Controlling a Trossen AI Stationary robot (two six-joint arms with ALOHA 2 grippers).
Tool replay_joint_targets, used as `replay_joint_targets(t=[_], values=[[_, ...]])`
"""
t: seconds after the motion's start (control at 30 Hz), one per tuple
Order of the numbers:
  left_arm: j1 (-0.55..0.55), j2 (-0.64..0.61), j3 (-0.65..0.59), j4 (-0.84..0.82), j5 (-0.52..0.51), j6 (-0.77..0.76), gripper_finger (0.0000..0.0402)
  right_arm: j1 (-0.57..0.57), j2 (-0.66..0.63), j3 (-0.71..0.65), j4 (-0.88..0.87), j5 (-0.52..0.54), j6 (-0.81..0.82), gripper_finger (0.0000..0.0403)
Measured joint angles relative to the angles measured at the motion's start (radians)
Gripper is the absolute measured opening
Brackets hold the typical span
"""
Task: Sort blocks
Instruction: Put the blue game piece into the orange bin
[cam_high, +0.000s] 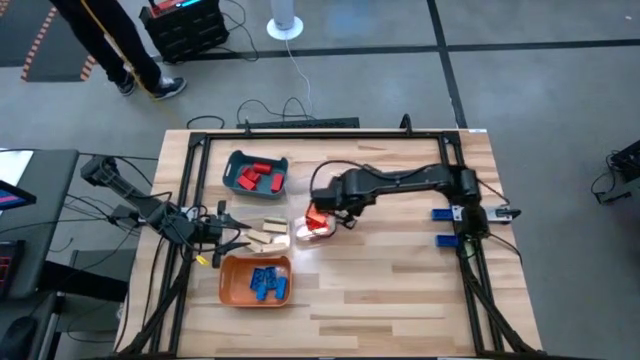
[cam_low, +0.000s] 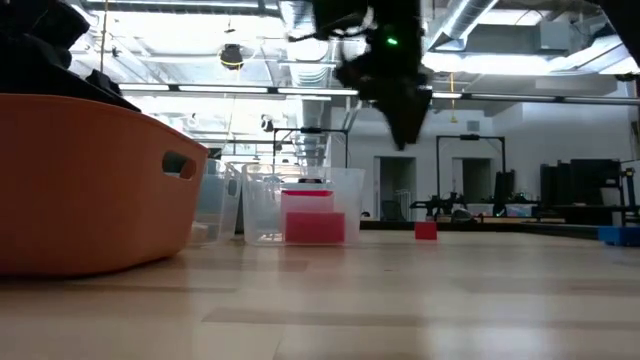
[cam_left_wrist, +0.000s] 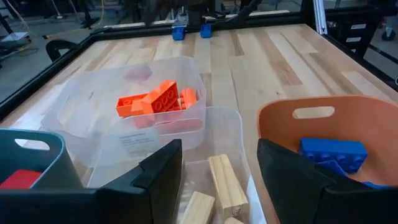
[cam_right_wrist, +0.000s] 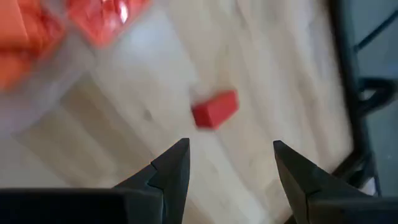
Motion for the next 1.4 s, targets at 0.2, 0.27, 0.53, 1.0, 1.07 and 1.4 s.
replay_joint_targets(t=[0.2, 0.27, 0.53, 1.0, 1.07, 1.4], values=[[0.0, 0.0, 0.0, -0.006, 0.016, -0.016, 0.0203, -0.041, -0.19, -0.357, 0.054, -0.076, 0.072, 0.018], [0.0, 0.0, 0.0, -0.009, 0.016, -0.016, 0.0203, -0.047, -0.282, -0.499, 0.135, -0.125, 0.088, 0.0173], [0.001, 0.0, 0.0, 0.006, 0.015, -0.016, 0.0203, -0.049, -0.566, -0.923, 0.297, -0.29, 0.108, 0.016], [0.001, 0.003, 0.0, 0.023, 0.012, 0.008, 0.0203, -0.161, -0.504, -1.045, 0.21, -0.384, -0.252, 0.0234], [0.001, 0.003, 0.0, 0.014, 0.012, 0.008, 0.0203, -0.173, -0.455, -1.052, 0.196, -0.37, -0.337, 0.0232], [0.001, 0.003, 0.0, 0.006, 0.011, 0.008, 0.0203, -0.283, -0.33, -1.068, 0.181, -0.315, -0.358, 0.0221]])
